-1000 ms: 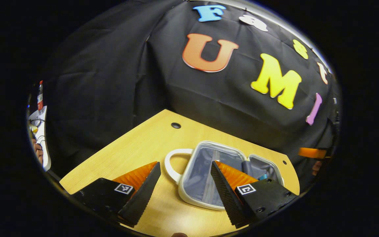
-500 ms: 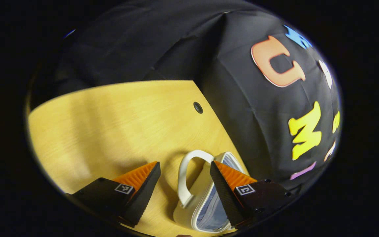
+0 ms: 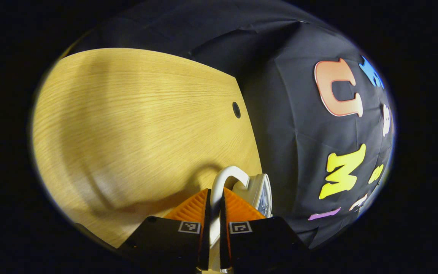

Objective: First open the suitcase, pack the skin care products into it, and then close the suitcase.

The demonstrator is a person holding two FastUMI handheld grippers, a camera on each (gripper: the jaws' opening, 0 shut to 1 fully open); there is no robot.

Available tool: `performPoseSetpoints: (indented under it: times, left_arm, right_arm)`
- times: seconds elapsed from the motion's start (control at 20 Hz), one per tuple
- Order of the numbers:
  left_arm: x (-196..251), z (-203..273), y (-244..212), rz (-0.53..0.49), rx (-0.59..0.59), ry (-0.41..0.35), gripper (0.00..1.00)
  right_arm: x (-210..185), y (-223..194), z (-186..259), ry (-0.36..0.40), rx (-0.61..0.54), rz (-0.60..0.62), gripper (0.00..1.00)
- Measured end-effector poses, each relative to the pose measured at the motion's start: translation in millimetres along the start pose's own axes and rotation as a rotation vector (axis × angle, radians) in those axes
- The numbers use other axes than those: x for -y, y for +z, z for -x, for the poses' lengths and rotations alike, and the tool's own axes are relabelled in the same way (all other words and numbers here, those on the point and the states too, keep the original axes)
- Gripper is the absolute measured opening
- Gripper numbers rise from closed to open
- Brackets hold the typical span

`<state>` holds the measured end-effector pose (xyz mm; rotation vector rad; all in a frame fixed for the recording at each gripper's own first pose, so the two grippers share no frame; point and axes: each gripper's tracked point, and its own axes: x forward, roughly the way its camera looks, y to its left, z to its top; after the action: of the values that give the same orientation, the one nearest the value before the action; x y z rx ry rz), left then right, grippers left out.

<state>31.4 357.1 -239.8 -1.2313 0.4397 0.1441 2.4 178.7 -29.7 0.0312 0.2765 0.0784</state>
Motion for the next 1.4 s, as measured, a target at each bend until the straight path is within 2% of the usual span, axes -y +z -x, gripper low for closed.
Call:
performPoseSetpoints:
  times: [0.05, 0.1, 0.15, 0.4, 0.45, 0.7, 1.1, 1.3, 1.4]
  left_arm:
    - [5.5, 2.2, 1.5, -0.013, 0.002, -0.001, 0.12]
    - [11.9, 4.9, 2.0, -0.040, 0.003, -0.003, 0.18]
    - [21.5, 7.8, 2.6, -0.074, 0.007, -0.004, 0.08]
    - [100.7, 34.7, 6.2, -0.266, 0.065, -0.057, 0.04]
    - [118.9, 40.3, 5.1, -0.299, 0.077, -0.068, 0.03]
    - [208.2, 64.6, -32.1, -0.469, 0.111, -0.122, 0.03]
    - [311.7, 74.5, -146.9, -0.689, 0.125, -0.193, 0.03]
    - [336.6, 57.2, -222.5, -0.755, 0.063, -0.224, 0.03]
    - [337.8, 46.3, -259.8, -0.792, 0.020, -0.217, 0.03]
  right_arm:
    - [3.0, 0.1, -2.2, -0.002, 0.003, -0.013, 0.80]
    - [6.0, 1.9, -2.2, -0.005, 0.012, -0.027, 0.79]
    - [11.7, 4.1, -2.9, -0.011, 0.025, -0.038, 0.79]
    - [38.9, 12.9, -1.3, -0.013, 0.074, -0.091, 0.77]
    - [45.2, 15.1, -2.0, -0.013, 0.083, -0.100, 0.80]
    - [72.0, 24.0, -10.7, 0.032, 0.141, -0.033, 0.79]
    - [98.7, 27.4, -31.4, 0.137, 0.154, -0.005, 0.79]
    - [118.5, 23.1, -37.5, 0.164, 0.145, 0.007, 0.79]
    - [136.7, 14.3, -43.1, 0.162, 0.140, 0.014, 0.80]
